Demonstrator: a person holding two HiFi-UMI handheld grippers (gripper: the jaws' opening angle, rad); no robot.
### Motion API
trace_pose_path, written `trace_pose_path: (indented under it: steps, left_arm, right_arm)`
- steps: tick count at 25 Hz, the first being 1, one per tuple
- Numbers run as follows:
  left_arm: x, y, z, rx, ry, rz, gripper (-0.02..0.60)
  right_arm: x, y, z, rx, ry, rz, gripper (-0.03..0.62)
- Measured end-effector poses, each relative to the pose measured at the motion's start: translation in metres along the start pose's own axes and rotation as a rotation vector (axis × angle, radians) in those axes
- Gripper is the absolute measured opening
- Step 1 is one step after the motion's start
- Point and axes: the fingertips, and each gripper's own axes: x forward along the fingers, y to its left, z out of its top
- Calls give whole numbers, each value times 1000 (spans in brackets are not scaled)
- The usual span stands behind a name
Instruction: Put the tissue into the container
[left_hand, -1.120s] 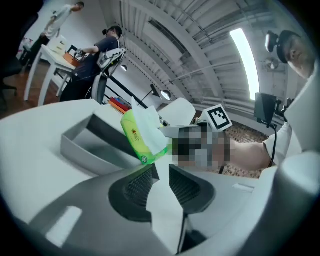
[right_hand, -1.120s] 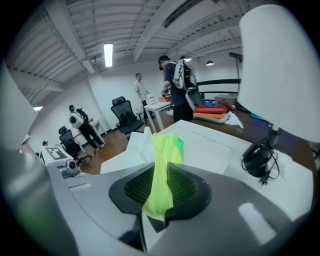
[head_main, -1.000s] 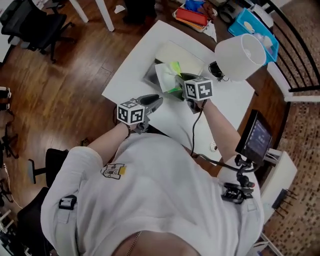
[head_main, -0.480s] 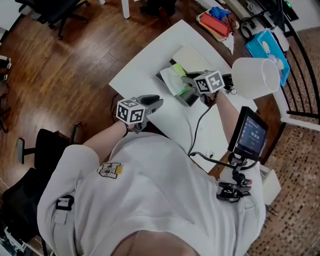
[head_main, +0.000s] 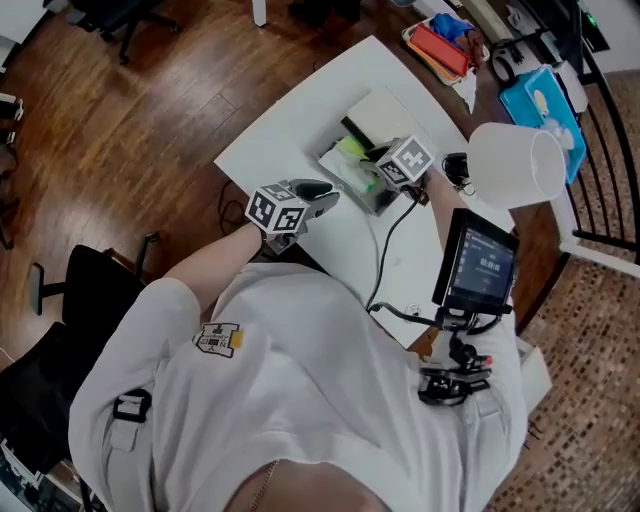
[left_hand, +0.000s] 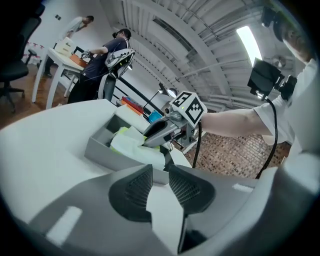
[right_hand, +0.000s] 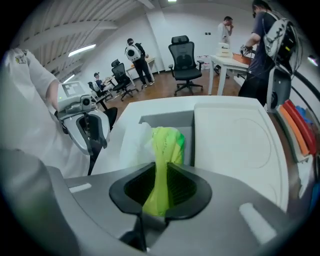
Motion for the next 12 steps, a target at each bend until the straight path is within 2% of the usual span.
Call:
trace_pose_path:
  steps: [7, 12]
  left_arm:
    - [2, 7, -10, -11, 21, 9, 103]
    - [3, 8, -8, -3, 31, 15, 103]
  right_arm:
    - [11, 3, 2, -73, 73, -64, 74]
    - [11, -1, 3, -62, 80, -63, 77]
